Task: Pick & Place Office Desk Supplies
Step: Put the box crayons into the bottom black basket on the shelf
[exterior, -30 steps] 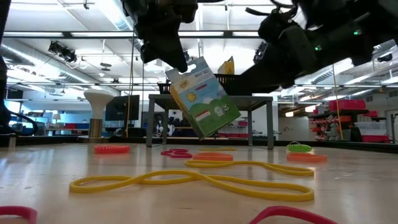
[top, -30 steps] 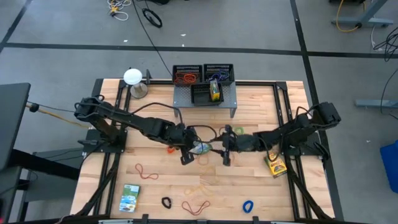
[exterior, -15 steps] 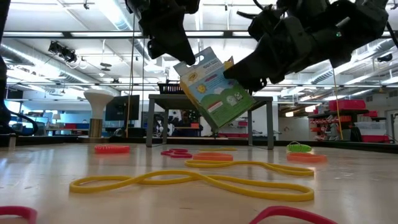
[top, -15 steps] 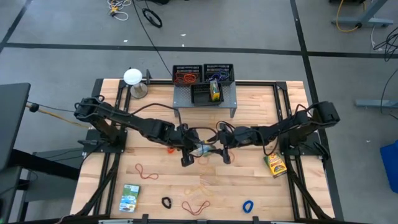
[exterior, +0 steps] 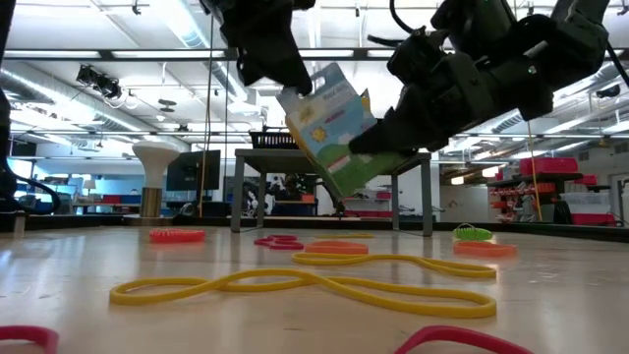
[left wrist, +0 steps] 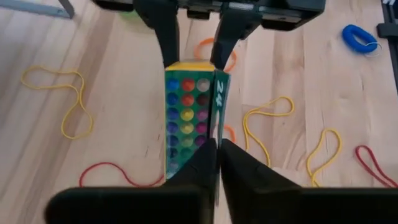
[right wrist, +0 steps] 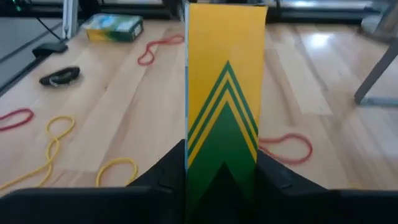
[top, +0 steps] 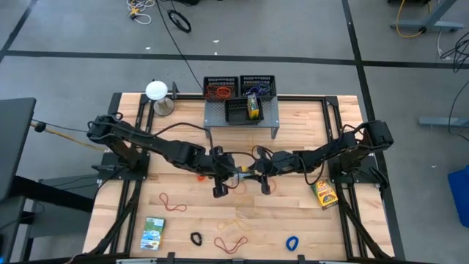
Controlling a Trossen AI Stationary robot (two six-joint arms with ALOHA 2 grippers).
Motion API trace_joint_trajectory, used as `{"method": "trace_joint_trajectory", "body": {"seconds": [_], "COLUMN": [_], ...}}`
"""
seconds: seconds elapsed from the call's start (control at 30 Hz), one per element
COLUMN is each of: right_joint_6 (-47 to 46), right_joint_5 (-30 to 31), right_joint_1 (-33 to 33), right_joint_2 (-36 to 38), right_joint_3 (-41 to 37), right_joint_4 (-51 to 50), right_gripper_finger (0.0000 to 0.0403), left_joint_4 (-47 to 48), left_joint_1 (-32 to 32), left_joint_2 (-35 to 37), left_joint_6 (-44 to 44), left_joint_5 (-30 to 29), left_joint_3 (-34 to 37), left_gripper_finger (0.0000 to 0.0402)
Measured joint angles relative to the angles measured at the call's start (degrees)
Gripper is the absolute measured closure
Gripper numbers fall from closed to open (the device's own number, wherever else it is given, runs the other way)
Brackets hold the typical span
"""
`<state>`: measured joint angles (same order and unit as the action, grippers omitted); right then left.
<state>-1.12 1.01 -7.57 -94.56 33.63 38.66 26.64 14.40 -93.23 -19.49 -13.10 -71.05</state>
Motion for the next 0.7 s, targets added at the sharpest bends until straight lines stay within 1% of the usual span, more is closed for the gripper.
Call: {"method": "trace_joint_trajectory", "body": {"seconds": [0.1,0.17,0.3,0.4,0.5,0.6,0.7], "right_joint_6": [0.6,1.0,1.0,1.0,1.6,2.0,2.0], "right_joint_5": [0.0,0.0,-2.1,-3.6,-5.1,-5.9,-5.9], "right_joint_1": [0.0,0.0,0.0,0.0,0.0,0.0,0.0], "right_joint_2": [0.0,0.0,0.0,0.0,0.0,0.1,0.1], "right_joint_3": [0.0,0.0,0.0,0.0,0.0,0.0,0.0], "right_joint_4": [1.8,2.2,3.8,5.1,7.0,8.2,8.3], "right_gripper_finger": [0.0295,0.0295,0.0288,0.0280,0.0288,0.0294,0.0294], "left_joint_4": [4.3,8.1,13.5,14.0,14.7,14.9,13.3], "left_joint_1": [0.8,1.6,3.2,3.8,3.8,3.1,1.8], "left_joint_2": [0.0,0.0,0.1,0.1,-0.3,-1.7,-3.1], "left_joint_6": [0.7,1.9,3.5,3.4,3.0,3.0,3.5], "left_joint_5": [-1.7,-4.3,-7.5,-7.9,-8.1,-9.4,-7.4], "left_joint_3": [-3.1,-5.5,-10.1,-10.8,-10.5,-10.4,-10.4], "left_gripper_finger": [0.0330,0.0299,0.0234,0.0184,0.0141,0.0112,0.0102]}}
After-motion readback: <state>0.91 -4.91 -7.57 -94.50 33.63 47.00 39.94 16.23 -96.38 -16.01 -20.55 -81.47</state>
